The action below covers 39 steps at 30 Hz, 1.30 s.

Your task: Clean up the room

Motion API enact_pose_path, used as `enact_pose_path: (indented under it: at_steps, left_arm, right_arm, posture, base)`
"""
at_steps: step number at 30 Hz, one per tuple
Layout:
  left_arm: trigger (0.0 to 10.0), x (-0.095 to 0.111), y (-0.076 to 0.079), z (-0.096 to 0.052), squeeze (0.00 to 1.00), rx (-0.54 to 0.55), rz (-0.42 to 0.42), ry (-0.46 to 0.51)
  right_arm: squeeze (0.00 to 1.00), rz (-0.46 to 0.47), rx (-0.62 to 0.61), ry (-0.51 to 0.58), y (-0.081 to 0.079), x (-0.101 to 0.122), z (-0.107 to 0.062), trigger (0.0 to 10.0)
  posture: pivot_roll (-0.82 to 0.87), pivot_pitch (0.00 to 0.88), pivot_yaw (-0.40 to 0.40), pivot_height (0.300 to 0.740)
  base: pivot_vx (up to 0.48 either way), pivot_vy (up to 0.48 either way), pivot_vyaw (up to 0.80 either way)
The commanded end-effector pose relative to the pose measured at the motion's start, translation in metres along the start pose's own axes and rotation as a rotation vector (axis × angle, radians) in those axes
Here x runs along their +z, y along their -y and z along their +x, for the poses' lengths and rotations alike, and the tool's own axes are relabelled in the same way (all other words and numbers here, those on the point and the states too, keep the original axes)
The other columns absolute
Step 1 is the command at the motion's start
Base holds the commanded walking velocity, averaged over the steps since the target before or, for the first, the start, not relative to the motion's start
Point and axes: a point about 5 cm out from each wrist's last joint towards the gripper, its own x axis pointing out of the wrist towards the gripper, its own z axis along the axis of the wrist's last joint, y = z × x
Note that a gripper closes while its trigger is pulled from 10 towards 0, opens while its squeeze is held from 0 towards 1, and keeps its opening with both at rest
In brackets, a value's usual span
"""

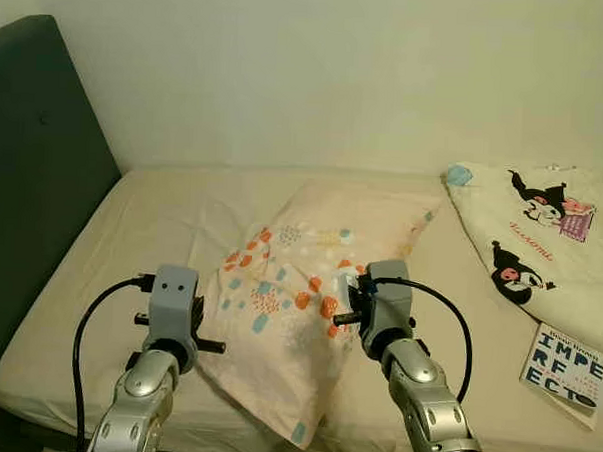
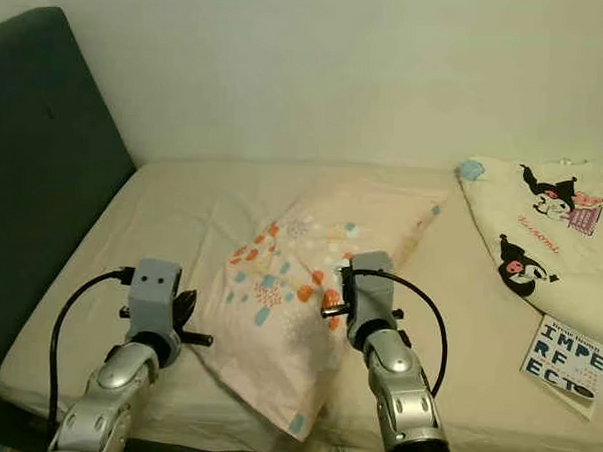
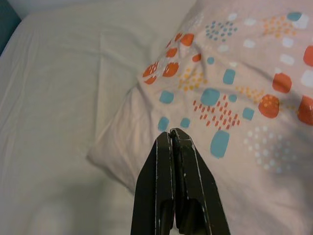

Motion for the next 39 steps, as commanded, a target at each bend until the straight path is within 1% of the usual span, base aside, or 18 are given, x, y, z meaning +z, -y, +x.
enact_pose_path:
  at_steps: [1, 3, 5, 7, 10, 15, 17, 21, 23, 31, 39]
  left_arm:
    - [10.0, -0.002, -0.005, 0.001, 0.0, 0.032, 0.027, -0.022]
    - [10.0, -0.001, -0.005, 0.003, 0.0, 0.038, 0.019, -0.016]
    - [10.0, 0.001, -0.004, 0.005, 0.0, 0.037, 0.015, -0.008]
    - [10.0, 0.001, -0.003, 0.005, 0.0, 0.035, 0.015, -0.008]
    - [10.0, 0.003, -0.001, 0.004, 0.0, 0.022, 0.012, -0.002]
    - [10.0, 0.001, -0.001, 0.003, 0.0, 0.017, 0.025, -0.007]
    - [10.0, 0.002, -0.001, 0.003, 0.0, 0.02, 0.027, 0.0]
    - [10.0, 0.005, -0.001, 0.002, 0.0, 0.027, 0.025, 0.017]
    - [10.0, 0.008, -0.004, 0.0, 0.0, 0.036, 0.027, 0.031]
    - [10.0, 0.009, -0.01, -0.007, 0.0, 0.053, 0.038, 0.043]
    - [10.0, 0.007, -0.014, -0.009, 0.0, 0.074, 0.042, 0.032]
  right_arm:
    - [0.0, -0.042, 0.018, -0.003, -0.006, 0.002, 0.001, 10.0]
    - [0.0, -0.044, 0.013, 0.006, -0.005, 0.003, 0.002, 10.0]
    - [0.0, -0.019, 0.022, 0.016, -0.005, 0.005, 0.003, 10.0]
    - [0.0, -0.013, 0.031, 0.019, -0.005, 0.006, 0.003, 10.0]
    - [0.0, -0.037, 0.042, 0.022, -0.008, 0.006, 0.002, 10.0]
    - [0.0, -0.035, 0.03, 0.014, -0.009, 0.004, 0.002, 10.0]
    - [0.0, -0.02, 0.026, 0.018, -0.01, 0.004, 0.0, 10.0]
    - [0.0, -0.01, 0.029, 0.017, -0.012, 0.002, -0.002, 10.0]
    - [0.0, -0.005, 0.027, 0.018, -0.013, 0.002, -0.004, 10.0]
    - [0.0, -0.004, 0.018, 0.025, -0.016, 0.003, -0.006, 10.0]
    - [0.0, 0.002, 0.02, 0.008, -0.014, 0.0, -0.007, 10.0]
  posture:
    - [-0.11, 0.12, 0.011, 0.708]
    - [-0.11, 0.119, 0.009, 0.708]
    - [-0.11, 0.121, 0.011, 0.708]
    - [-0.11, 0.119, 0.013, 0.708]
    - [-0.11, 0.117, 0.015, 0.708]
    - [-0.13, 0.124, 0.023, 0.708]
    - [-0.11, 0.139, 0.026, 0.708]
    - [-0.11, 0.144, 0.028, 0.708]
    - [-0.09, 0.161, 0.034, 0.708]
    - [-0.07, 0.189, 0.037, 0.708]
    - [-0.07, 0.179, 0.016, 0.708]
  base:
    - [0.0, 0.0, 0.0]
    - [0.0, 0.0, 0.0]
    - [0.0, 0.0, 0.0]
    - [0.0, 0.0, 0.0]
    - [0.0, 0.0, 0.0]
    - [0.0, 0.0, 0.0]
    - [0.0, 0.0, -0.23]
    - [0.0, 0.0, -0.7]
    - [0.0, 0.0, -0.8]
    - [0.0, 0.0, -0.8]
    - [0.0, 0.0, -0.8]
